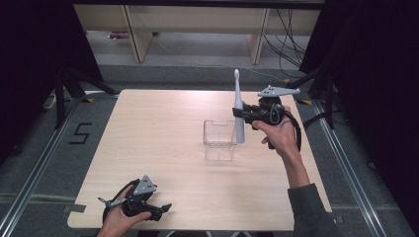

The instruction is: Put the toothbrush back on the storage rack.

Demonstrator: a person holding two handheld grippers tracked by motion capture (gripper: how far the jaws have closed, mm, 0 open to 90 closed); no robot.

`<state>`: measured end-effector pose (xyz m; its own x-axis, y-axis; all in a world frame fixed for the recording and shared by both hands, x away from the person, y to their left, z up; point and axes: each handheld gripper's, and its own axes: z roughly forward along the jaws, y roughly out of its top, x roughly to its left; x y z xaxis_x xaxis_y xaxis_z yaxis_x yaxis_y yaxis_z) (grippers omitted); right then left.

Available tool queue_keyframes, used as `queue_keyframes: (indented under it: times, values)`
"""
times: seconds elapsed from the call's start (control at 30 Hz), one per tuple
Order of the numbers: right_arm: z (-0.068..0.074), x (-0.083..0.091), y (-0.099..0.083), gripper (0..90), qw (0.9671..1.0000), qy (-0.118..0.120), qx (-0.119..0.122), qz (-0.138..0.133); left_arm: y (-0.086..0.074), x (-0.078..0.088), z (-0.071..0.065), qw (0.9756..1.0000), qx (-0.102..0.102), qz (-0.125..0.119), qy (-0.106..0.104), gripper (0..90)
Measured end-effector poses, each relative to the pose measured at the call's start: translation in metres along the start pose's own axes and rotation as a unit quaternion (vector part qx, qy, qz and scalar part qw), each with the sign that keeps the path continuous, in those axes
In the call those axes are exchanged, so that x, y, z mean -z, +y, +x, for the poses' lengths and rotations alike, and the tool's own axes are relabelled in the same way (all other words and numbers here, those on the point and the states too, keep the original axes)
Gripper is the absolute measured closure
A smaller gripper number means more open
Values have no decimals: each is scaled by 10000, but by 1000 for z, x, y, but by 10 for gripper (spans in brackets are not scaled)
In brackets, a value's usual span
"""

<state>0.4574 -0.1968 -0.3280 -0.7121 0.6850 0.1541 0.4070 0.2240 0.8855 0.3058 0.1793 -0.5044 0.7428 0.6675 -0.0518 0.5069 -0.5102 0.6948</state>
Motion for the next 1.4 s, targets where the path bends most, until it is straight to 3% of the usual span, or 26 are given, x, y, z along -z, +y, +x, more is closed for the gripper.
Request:
queue_keyframes:
  times: [0.1, 0.17, 0.23, 0.3, 0.47, 0.5, 0.53, 0.67, 0.7, 0.77, 0.83, 0.87, 1.03, 1.13, 1.23, 1.27, 1.3, 1.4]
  values:
    - [-1, -7, 3, 667, 9998, 26, 201, -43, 0, 0, 0, 10000, 25, -3, 4, 154]
    - [2, -10, 6, 668, 9999, 43, 93, 25, 0, 0, 0, 10000, 29, -11, 9, 154]
    - [1, -15, 7, 667, 9997, 25, 252, 11, 0, 0, 1, 10000, -20, -10, 3, 155]
    - [4, -19, 8, 667, 9999, 74, 118, 34, 0, 0, 0, 10000, -19, -9, -2, 155]
    - [2, -32, 9, 667, 9995, 140, 283, 82, 0, 1, 0, 10000, -30, -14, -11, 155]
    - [3, -34, 8, 667, 9997, 139, 151, 149, 0, 0, 0, 10000, 10, -39, -34, 155]
    - [2, -37, 7, 668, 9996, 163, 199, 152, 0, 0, 0, 10000, 2, -33, -28, 155]
    - [0, -45, 5, 668, 9990, 102, 388, 215, 0, 1, 0, 10000, -18, -22, -48, 155]
    - [2, -47, 5, 667, 9991, 148, 283, 265, 0, 0, 0, 10000, -26, -16, -22, 155]
    - [-1, -50, 5, 667, 9987, 95, 407, 280, 0, 1, 0, 10000, -28, -11, -54, 154]
    - [1, -53, 3, 667, 9987, 95, 311, 382, 0, 1, 0, 10000, -50, 1, -18, 154]
    - [-1, -54, 3, 667, 9983, 87, 426, 382, 0, 1, 0, 10000, -50, 1, -16, 154]
    - [0, -62, 1, 667, 9978, 141, 453, 468, 0, 1, 0, 10000, -50, 0, -14, 155]
    - [1, -65, -1, 667, 9967, 29, 588, 560, 0, 1, 0, 10000, -55, -13, -27, 155]
    - [2, -67, -4, 667, 9966, 32, 497, 660, 0, 1, 0, 10000, -56, -9, -13, 154]
    - [0, -69, -6, 667, 9964, 31, 606, 598, 0, 1, 0, 10000, -56, -8, -13, 155]
    - [1, -69, -8, 667, 9964, 22, 485, 701, 0, 1, 0, 10000, -52, -12, -13, 155]
    - [-2, -74, -13, 667, 9955, -48, 639, 701, 0, 1, -1, 10000, -27, -20, -51, 155]
